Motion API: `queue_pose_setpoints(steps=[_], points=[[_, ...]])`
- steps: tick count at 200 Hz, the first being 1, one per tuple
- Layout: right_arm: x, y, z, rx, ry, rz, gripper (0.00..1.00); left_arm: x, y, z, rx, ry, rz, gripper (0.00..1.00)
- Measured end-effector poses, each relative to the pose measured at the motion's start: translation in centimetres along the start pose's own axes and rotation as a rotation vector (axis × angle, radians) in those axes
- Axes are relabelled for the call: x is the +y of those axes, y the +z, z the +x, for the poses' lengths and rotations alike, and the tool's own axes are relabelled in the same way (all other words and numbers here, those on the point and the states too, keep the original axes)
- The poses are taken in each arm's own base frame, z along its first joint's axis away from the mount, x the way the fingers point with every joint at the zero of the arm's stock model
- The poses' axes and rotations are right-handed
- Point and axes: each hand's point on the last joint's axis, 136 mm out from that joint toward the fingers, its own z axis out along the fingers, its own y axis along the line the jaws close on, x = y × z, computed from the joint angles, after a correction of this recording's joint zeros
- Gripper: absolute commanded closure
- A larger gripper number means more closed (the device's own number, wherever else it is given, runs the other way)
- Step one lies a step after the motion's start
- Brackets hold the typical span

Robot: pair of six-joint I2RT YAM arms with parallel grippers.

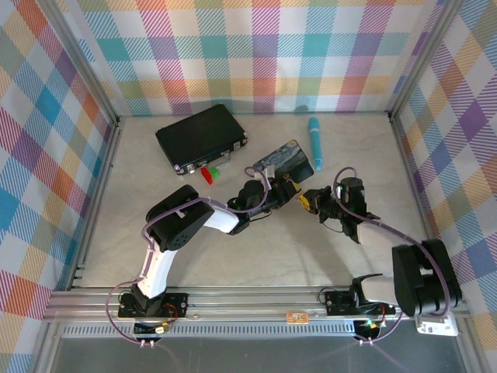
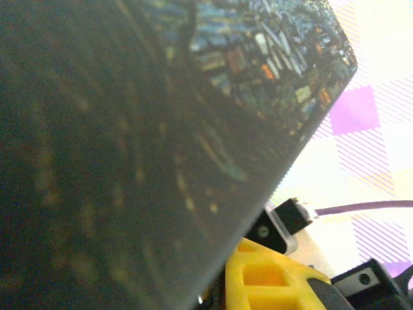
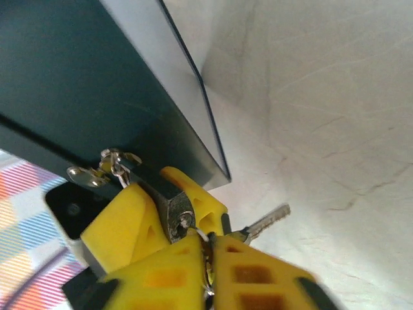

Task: Unlock the padlock with the key

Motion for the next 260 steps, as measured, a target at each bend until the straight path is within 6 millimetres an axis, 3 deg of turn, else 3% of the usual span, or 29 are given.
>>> queue_pose_setpoints(steps=[15,35,64,109,155,177,209,237,260], points=[[-0.1,-0.6,0.6,0.014,-0.103,0.038,0.52,1.1,0.0,0.3,0.010,0.016,-0.048,1.00],[0.0,-1.1,0.8,0.017,-0.239,0.087,0.45,3.0,-0.3,0.1,0.013,0.034,-0.125,1.00],[-0.5,-2.1,0.4,-0.002,-0.399,0.179,0.42,5.1,-0.8,0.1,0.024,0.069,-0.221,1.00],[-2.3,-3.3,-0.1,-0.010,-0.518,0.307,0.41,6.3,-1.5,0.6,0.082,0.133,-0.338,1.00],[-2.2,-3.9,-1.0,-0.036,-0.616,0.361,0.41,7.7,-2.7,0.7,0.154,0.216,-0.493,1.00],[-2.6,-4.0,-1.1,-0.035,-0.640,0.382,0.41,7.3,-2.5,0.4,0.167,0.242,-0.519,0.90],[-2.7,-3.9,-1.0,-0.034,-0.691,0.401,0.40,7.9,-2.9,0.4,0.178,0.235,-0.557,0.60],[-2.7,-3.7,-0.5,-0.029,-0.750,0.414,0.38,8.6,-3.9,0.4,0.182,0.221,-0.593,0.52],[-2.5,-3.3,-0.3,-0.015,-0.781,0.428,0.37,7.9,-5.0,-0.2,0.168,0.212,-0.591,0.48]])
